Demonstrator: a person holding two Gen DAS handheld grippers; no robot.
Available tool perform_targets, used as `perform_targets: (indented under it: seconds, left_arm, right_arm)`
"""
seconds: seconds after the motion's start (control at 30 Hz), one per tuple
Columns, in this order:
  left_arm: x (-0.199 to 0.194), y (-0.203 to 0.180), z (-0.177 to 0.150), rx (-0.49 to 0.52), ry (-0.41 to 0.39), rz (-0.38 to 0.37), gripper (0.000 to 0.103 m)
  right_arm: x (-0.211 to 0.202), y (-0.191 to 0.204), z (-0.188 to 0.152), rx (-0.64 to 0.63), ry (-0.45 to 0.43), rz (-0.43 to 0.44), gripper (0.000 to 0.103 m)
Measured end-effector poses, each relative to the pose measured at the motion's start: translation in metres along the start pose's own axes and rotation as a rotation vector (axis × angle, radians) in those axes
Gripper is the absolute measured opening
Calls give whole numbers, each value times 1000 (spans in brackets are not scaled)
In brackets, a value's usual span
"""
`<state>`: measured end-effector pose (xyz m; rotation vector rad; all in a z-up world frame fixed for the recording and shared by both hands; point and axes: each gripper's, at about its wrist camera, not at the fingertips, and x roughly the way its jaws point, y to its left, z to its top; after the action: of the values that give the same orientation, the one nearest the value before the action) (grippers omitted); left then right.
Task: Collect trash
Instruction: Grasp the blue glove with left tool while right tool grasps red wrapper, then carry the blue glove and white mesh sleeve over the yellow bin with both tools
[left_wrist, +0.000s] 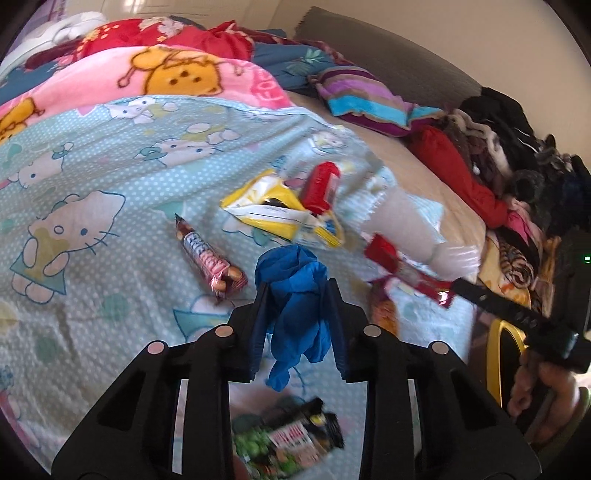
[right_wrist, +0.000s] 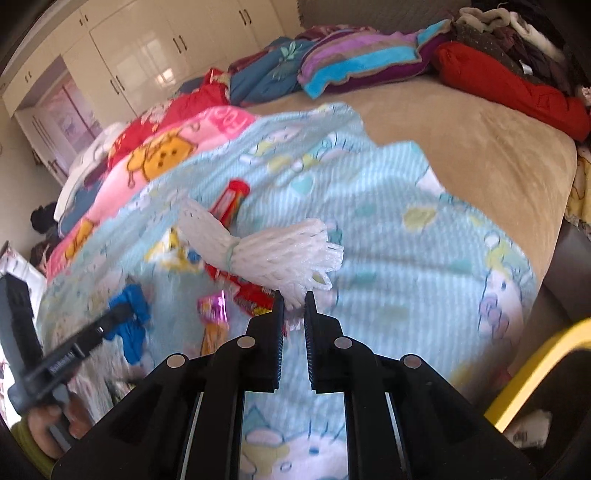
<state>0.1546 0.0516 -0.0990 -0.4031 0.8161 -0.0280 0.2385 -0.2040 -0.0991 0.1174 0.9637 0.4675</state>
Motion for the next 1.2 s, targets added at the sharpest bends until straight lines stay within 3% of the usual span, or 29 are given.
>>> perform_targets:
  seconds: [0.07, 0.2, 0.37, 0.7, 0.73, 0.8, 0.83, 1.2]
  left_arm:
    - [-4, -4, -2, 2, 4, -18, 23]
    - [-13, -11, -2, 21, -5, -35, 23]
    - [-22, -21, -1, 38, -18, -58, 23]
    - [-35, -46, -4, 87, -26, -104, 20]
    - [-36, -47, -4, 89, -27, -108, 20]
    - [-39, -50, -4, 93, -30, -114, 19]
    - [-40, -52, -4, 97, -32, -118, 19]
    - [-48, -76, -6, 139, -43, -163, 17]
  right_arm:
    - [-4, 1, -1, 0, -4, -1, 13]
    - [2, 0, -6, 10, 69, -19, 18]
    - [-6, -8, -7, 53, 52, -8, 41]
    - [22, -39, 2, 202, 97, 60, 47]
    - [25, -41, 3, 218, 103, 83, 46]
    - [26, -40, 3, 216, 95, 130, 13]
    - [23, -36, 4, 189, 76, 121, 10]
    - [-64, -7, 4, 10, -171, 40, 9]
